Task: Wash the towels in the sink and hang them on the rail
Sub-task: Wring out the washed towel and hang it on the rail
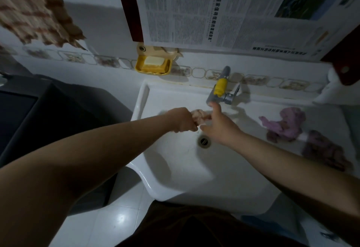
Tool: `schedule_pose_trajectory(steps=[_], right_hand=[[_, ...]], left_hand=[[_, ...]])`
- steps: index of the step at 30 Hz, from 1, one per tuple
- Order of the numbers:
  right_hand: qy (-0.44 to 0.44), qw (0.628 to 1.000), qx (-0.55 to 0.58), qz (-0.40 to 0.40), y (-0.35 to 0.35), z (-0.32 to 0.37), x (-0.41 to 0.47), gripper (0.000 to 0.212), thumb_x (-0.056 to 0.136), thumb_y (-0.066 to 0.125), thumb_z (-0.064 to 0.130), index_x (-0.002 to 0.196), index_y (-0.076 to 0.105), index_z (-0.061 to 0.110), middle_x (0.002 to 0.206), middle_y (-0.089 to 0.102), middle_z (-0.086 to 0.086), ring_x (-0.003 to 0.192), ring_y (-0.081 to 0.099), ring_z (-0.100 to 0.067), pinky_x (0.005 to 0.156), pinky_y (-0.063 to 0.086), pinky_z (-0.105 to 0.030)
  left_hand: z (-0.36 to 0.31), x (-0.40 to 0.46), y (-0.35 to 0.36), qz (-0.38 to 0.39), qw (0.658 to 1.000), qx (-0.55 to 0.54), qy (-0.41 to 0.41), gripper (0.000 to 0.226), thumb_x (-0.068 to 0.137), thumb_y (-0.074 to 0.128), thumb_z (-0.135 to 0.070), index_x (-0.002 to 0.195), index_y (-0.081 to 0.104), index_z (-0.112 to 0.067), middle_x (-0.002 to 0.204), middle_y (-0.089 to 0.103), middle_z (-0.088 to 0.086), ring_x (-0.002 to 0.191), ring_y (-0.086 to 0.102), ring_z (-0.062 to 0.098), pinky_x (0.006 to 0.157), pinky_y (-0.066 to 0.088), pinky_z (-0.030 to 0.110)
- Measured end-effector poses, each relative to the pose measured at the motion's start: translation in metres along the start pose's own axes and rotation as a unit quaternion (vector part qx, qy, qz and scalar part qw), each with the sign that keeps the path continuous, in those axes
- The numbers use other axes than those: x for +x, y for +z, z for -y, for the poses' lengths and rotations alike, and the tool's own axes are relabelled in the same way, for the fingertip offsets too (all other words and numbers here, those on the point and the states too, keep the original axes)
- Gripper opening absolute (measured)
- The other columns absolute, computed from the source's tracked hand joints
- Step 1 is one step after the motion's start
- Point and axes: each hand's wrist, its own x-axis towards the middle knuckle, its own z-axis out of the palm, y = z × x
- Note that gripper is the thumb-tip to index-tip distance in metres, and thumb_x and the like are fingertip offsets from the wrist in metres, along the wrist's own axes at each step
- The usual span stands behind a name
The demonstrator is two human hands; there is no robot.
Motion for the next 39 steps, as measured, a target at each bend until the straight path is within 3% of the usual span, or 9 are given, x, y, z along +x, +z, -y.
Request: schedule_pose_trajectory(steps=[3,8,16,20,25,27,30,33,39], right_hand=[[-0.181,0.958,-0.205,-0.083,0.005,-0.009,-0.021,0.096,0.084,0.065,0.017,0.151,-0.004,0.027,0.16,0.009,-0.005,0.123,0.051,-0.031,0.08,0.054,-0.04],[-0.425,0.848,-0.25,-0.193,0.001,-0.006,-0.024,0.089,0.065,0.075,0.003,0.141,0.03,0.017,0.141,0.03,-0.008,0.111,0.05,-0.026,0.058,0.056,-0.031],[-0.547,0.64,-0.483,-0.241,-0.034,0.032,-0.013,0.038,0.083,0.049,0.001,0.119,0.057,0.003,0.069,0.058,-0.007,0.053,0.054,-0.021,0.034,0.033,-0.026],[-0.44,0.687,-0.559,-0.15,-0.03,0.046,-0.005,0.025,0.053,0.073,-0.006,0.072,0.058,0.001,0.048,0.047,-0.009,0.032,0.041,-0.023,0.037,0.017,-0.018],[-0.192,0.803,-0.563,0.044,-0.013,0.06,-0.004,0.015,0.085,0.051,0.002,0.099,0.055,0.006,0.079,0.06,-0.007,0.062,0.049,-0.024,0.044,0.027,-0.025],[-0.137,0.84,-0.523,0.046,-0.007,0.061,0.0,0.015,0.085,0.05,0.007,0.095,0.061,0.009,0.068,0.049,0.0,0.054,0.042,-0.02,0.045,0.028,-0.024],[-0.072,0.923,-0.378,0.022,0.0,0.047,0.004,0.015,0.086,0.047,0.012,0.096,0.057,0.007,0.065,0.046,-0.002,0.053,0.043,-0.019,0.045,0.028,-0.025],[-0.02,0.982,-0.185,0.016,0.013,0.036,-0.004,0.007,0.085,0.051,0.014,0.08,0.051,0.009,0.071,0.056,-0.006,0.066,0.053,-0.024,0.053,0.037,-0.03],[0.11,0.979,0.174,0.013,0.021,0.048,-0.03,0.018,0.078,0.059,0.005,0.072,0.044,0.011,0.053,0.036,-0.002,0.039,0.033,-0.012,0.04,0.022,-0.015]], left_hand=[[0.006,-0.016,-0.004,0.164,0.929,-0.327,-0.063,0.023,0.088,0.061,-0.026,0.07,0.05,-0.016,0.053,0.048,-0.001,0.046,0.048,0.012,0.05,0.039,0.019],[0.003,-0.044,-0.009,0.409,0.805,-0.43,0.026,0.028,0.092,0.054,-0.027,0.065,0.053,-0.017,0.05,0.052,-0.006,0.042,0.05,0.004,0.041,0.042,0.014],[-0.002,-0.056,-0.024,0.432,0.838,-0.332,0.032,0.033,0.098,0.045,-0.02,0.066,0.047,-0.021,0.049,0.04,-0.01,0.042,0.037,0.001,0.039,0.031,0.01],[-0.001,-0.045,-0.012,0.31,0.89,-0.333,-0.019,0.036,0.094,0.046,-0.008,0.061,0.034,-0.019,0.046,0.031,-0.007,0.037,0.024,0.003,0.037,0.013,0.013],[-0.01,-0.04,0.011,0.021,0.978,-0.208,-0.001,0.004,0.087,0.054,-0.006,0.088,0.051,-0.009,0.08,0.053,0.011,0.059,0.05,0.023,0.051,0.038,0.031],[-0.007,-0.035,0.015,-0.057,0.992,-0.109,0.021,0.037,0.09,0.053,-0.012,0.122,0.039,0.0,0.107,0.059,0.016,0.091,0.06,0.033,0.066,0.043,0.038],[-0.001,-0.037,0.011,-0.15,0.983,0.056,0.086,0.042,0.092,0.045,-0.011,0.13,0.03,-0.004,0.095,0.061,0.014,0.08,0.058,0.033,0.06,0.038,0.037],[0.003,-0.037,0.007,-0.183,0.928,0.273,0.175,0.049,0.093,0.045,-0.012,0.138,0.025,-0.007,0.094,0.063,0.013,0.076,0.057,0.033,0.058,0.035,0.035],[-0.013,-0.046,-0.027,-0.136,0.884,0.37,0.252,0.039,0.101,0.025,-0.032,0.131,0.042,-0.014,0.108,0.063,0.017,0.096,0.059,0.037,0.066,0.033,0.032]])
